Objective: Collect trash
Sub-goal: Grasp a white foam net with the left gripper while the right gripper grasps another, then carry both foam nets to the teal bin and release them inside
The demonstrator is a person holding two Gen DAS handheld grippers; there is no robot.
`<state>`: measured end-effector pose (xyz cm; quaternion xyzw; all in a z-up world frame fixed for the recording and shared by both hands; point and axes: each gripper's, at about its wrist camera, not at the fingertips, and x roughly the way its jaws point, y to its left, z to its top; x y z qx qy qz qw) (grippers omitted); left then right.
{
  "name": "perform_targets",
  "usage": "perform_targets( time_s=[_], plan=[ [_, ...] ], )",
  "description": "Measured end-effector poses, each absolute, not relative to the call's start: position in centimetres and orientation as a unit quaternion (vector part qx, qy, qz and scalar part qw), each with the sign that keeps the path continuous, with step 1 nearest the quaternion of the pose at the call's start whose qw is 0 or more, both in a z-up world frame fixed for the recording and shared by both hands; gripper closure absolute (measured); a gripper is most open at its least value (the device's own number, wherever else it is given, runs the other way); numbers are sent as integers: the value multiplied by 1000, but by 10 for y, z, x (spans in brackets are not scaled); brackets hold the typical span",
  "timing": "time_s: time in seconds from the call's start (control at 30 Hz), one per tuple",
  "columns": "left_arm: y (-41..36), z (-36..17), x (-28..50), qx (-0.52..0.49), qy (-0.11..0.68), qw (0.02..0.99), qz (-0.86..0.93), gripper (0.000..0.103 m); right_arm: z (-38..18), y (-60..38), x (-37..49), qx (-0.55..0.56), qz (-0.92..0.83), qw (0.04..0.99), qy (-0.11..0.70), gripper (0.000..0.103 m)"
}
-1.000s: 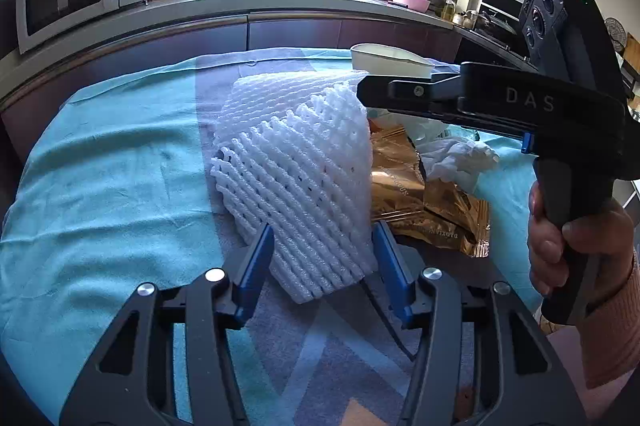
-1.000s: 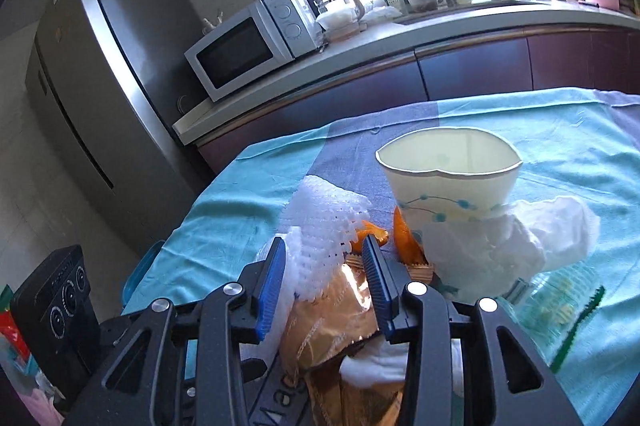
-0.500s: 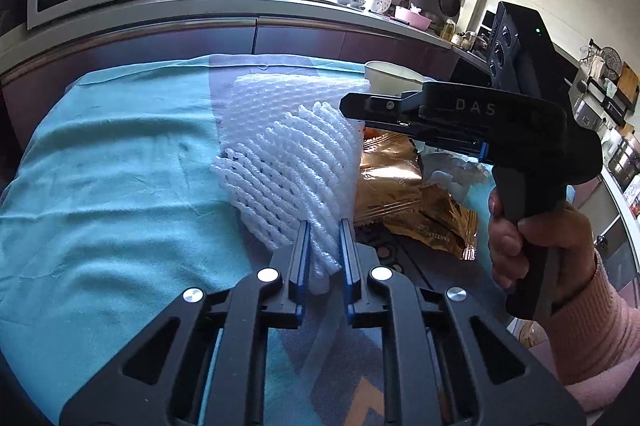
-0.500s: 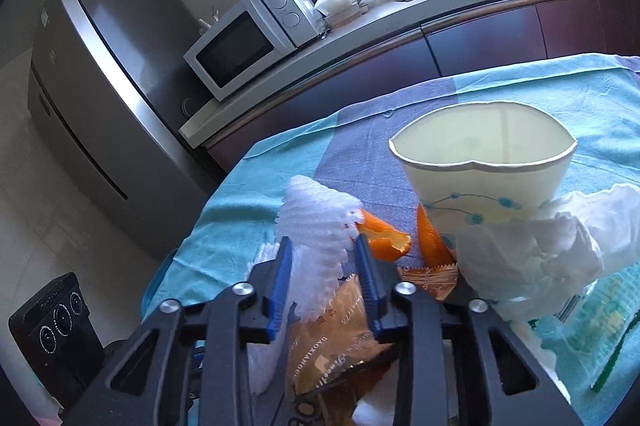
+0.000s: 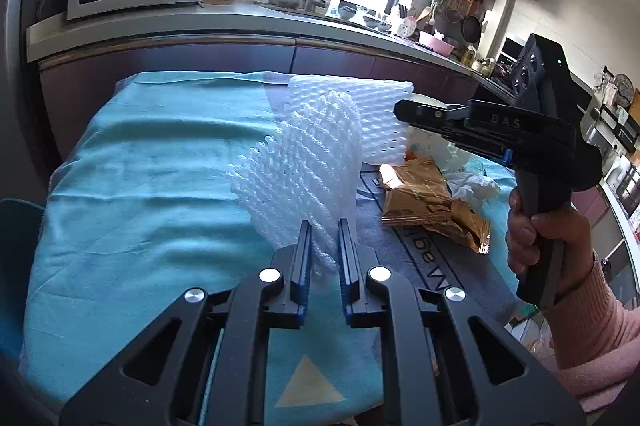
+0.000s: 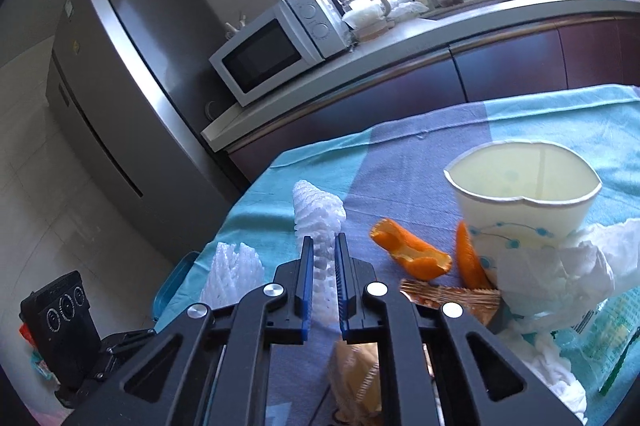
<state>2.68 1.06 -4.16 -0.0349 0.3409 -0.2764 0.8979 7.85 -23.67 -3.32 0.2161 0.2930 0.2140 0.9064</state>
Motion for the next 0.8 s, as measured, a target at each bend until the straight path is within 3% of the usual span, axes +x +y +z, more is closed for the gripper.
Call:
perform_targets(
  time_s=[0.33, 0.8],
  plan=[
    [79, -22, 16, -61, 317, 922, -215, 90, -5, -199, 77, 205, 276, 898, 275, 94],
    [227, -19, 8, -118, 304, 944, -57, 90, 10, -55, 111, 157, 402, 847, 310, 94]
  ],
)
